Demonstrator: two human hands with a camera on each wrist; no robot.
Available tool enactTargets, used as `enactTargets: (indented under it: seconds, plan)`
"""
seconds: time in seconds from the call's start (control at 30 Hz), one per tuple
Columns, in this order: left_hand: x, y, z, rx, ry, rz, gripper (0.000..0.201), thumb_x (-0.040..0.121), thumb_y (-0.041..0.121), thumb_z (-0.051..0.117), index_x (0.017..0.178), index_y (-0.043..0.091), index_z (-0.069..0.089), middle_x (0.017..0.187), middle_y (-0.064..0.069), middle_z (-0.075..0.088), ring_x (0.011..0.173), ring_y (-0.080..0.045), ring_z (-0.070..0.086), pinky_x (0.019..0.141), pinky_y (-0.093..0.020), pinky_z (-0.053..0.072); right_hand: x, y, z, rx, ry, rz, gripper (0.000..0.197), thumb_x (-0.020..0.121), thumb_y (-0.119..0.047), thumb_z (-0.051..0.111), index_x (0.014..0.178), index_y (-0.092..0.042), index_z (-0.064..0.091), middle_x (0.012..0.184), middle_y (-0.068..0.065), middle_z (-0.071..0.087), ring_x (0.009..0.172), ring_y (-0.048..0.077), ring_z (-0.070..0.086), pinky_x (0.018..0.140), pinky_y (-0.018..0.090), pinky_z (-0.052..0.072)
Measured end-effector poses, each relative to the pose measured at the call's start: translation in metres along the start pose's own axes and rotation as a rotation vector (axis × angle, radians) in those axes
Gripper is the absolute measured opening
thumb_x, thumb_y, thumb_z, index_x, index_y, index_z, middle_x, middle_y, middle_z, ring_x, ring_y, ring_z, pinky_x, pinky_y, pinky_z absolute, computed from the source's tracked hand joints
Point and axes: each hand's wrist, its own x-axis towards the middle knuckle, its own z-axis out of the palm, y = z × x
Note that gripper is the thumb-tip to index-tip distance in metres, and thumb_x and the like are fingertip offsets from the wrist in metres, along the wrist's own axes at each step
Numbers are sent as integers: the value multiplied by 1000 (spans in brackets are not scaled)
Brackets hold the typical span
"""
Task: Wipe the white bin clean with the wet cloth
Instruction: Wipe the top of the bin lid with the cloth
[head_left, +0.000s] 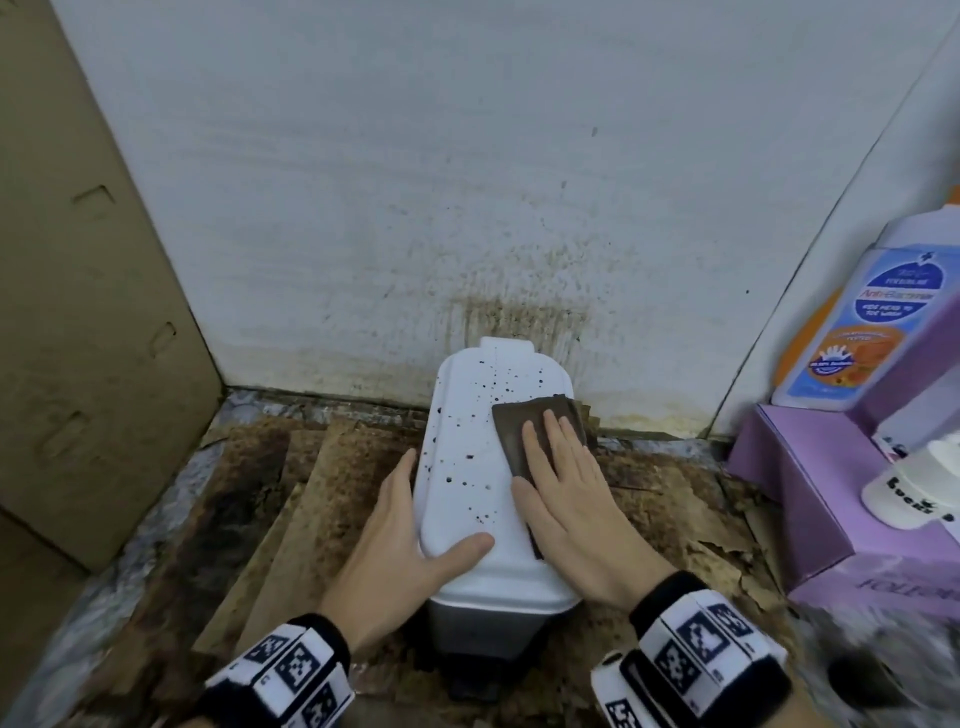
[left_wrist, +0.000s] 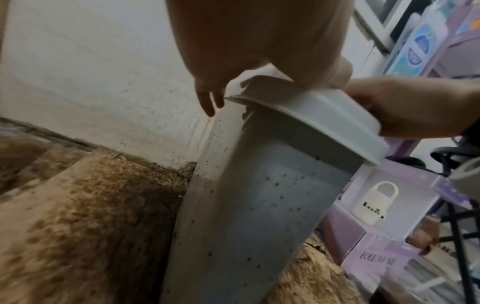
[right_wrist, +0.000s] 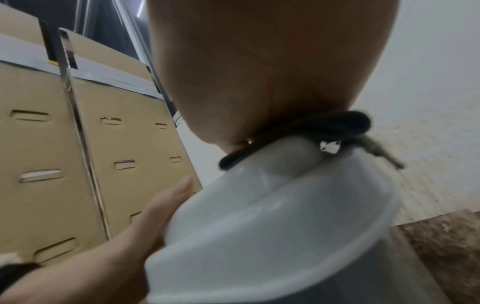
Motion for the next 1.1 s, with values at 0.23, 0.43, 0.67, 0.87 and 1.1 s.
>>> enactTargets:
  seconds: [0.23, 0.43, 0.67, 0.87, 1.1]
  plan:
    - [7, -3, -5, -58, -78, 59, 114, 57, 78, 84, 139, 75, 4, 159, 34, 20, 145, 8, 29, 120, -42, 36, 15, 19, -3, -189, 101, -201, 67, 108, -52, 23, 162, -21, -2, 168, -8, -19, 152, 4, -20, 126, 32, -6]
    - [10, -10, -1, -105, -106, 78, 131, 55, 66, 93, 152, 61, 4, 160, 33, 21, 147, 5, 28, 120, -44, 37, 9, 16, 9, -62, 105, -146, 66, 103, -56, 9, 159, -26, -10, 165, -14, -22, 148, -3, -27, 125, 30, -9]
    - [11, -10, 1, -121, -111, 124, 129, 60, 62, 92, 153, 61, 3, 161, 33, 18, 149, 5, 24, 121, -47, 33, -21, -8, 27, -148, 168, -59, 64, 102, -45, 3, 159, -19, -9, 167, -6, -19, 152, 7, -23, 124, 31, -9]
    - [12, -13, 4, -146, -94, 119, 124, 61, 64, 91, 149, 68, 4, 159, 38, 21, 146, 10, 27, 121, -45, 34, 3, 7, 15, -116, 72, -60, 69, 95, -55, -4, 155, -25, -20, 164, -6, -29, 148, 5, -31, 125, 30, -11]
    - [13, -14, 5, -176, -91, 113, 123, 59, 65, 92, 146, 72, 5, 159, 35, 25, 147, 6, 32, 121, -45, 35, 59, 30, -14, -132, -34, -65, 65, 108, -45, 14, 159, -14, -11, 166, 2, -23, 152, 12, -24, 126, 32, -8]
